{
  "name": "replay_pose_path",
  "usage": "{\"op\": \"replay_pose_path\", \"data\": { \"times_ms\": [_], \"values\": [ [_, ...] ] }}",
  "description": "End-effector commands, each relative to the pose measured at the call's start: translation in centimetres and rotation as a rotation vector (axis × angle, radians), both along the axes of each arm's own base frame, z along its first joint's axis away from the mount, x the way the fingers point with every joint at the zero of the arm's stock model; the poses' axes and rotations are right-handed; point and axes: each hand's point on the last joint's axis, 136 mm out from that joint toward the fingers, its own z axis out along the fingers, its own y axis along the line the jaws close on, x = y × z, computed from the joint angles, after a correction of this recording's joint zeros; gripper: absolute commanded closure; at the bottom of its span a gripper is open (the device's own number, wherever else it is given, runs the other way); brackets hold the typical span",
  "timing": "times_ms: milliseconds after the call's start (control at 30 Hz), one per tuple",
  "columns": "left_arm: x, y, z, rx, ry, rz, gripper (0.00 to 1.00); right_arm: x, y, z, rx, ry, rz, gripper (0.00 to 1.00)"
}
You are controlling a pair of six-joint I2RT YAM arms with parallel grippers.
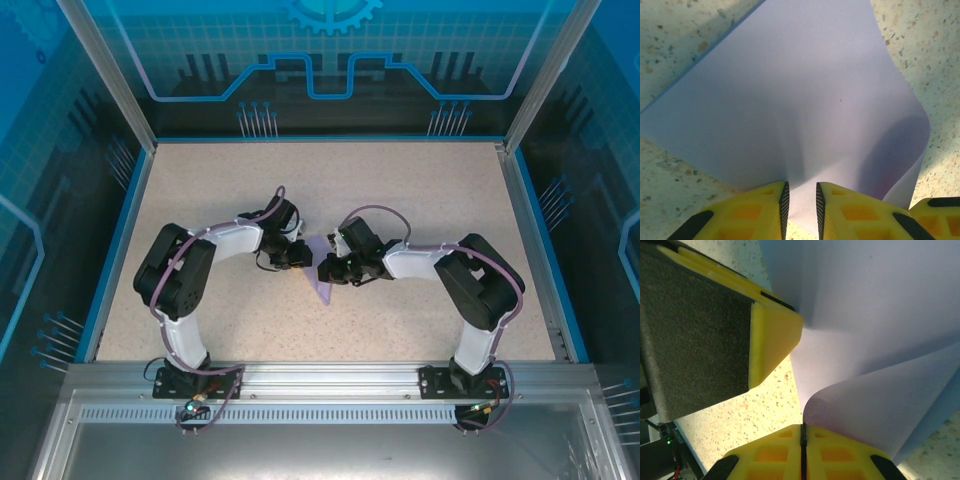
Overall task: Fold a paper plane with a square sheet of paper (pick it up from the middle)
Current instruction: Third fold the triangle at the center of the table.
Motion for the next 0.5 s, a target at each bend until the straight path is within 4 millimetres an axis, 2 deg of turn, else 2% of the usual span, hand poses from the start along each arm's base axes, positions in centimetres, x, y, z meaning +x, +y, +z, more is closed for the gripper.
{"op": "replay_pose_path", "data": {
  "times_ms": [0,233,467],
  "values": [
    [0.4,0.3,-0.3,0.017,0.001,-0.022,0.76,0.2,0.3,-0.1,-0.027,0.005,-0.025,0.91],
    [0.0,0.5,-1.7,0.035,0.033,-0.028,0.78,0.0,0.3,-0.7,-0.045,0.016,-0.079,0.92],
    [-0.4,0.7,-2.2,0.036,0.043,-0.019,0.8,0.2,0.1,-0.8,-0.068,0.011,-0.114,0.92]
  ]
}}
